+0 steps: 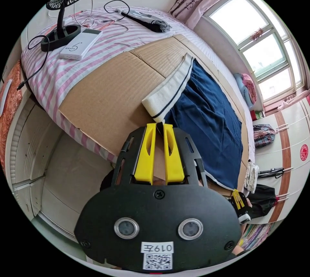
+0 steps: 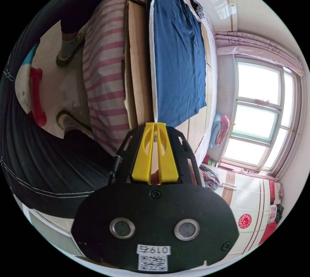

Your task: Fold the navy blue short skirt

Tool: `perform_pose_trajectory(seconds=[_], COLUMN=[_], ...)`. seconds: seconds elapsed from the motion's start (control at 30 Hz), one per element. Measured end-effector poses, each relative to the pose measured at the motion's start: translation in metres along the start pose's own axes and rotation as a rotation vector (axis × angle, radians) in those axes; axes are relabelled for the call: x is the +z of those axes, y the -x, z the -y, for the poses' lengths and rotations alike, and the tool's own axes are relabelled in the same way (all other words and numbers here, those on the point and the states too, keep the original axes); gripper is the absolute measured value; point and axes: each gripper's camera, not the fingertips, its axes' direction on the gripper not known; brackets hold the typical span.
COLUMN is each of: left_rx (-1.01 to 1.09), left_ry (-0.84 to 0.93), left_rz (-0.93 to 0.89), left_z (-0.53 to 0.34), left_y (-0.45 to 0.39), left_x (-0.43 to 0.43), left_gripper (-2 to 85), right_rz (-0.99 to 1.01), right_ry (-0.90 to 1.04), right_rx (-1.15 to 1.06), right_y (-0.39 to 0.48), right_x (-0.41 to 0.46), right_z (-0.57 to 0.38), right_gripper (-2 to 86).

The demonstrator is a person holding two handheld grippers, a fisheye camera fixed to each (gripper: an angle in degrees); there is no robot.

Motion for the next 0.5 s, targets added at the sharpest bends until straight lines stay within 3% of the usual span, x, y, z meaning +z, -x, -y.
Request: perform_pose_trajectory(seconds=[0.27,0.5], left_rx=[0.124,0.11], left_ry=[-0.006,-0.008], left_rz=[0.085,0.041], left_z=[-0.004,-0.001], left_y=[-0.036,-0.052], left_x=[0.025,0.057], left_gripper=[1.7,1.5], right_rz=[-0.112,-0.1], right_ry=[0.004,0.015], right_rx=[0.049,0.067], right_y=[-0.025,-0.077], right_x=[-0.032,-0.066], right_z=[0.01,0.013], right_gripper=[-0.2,0.4])
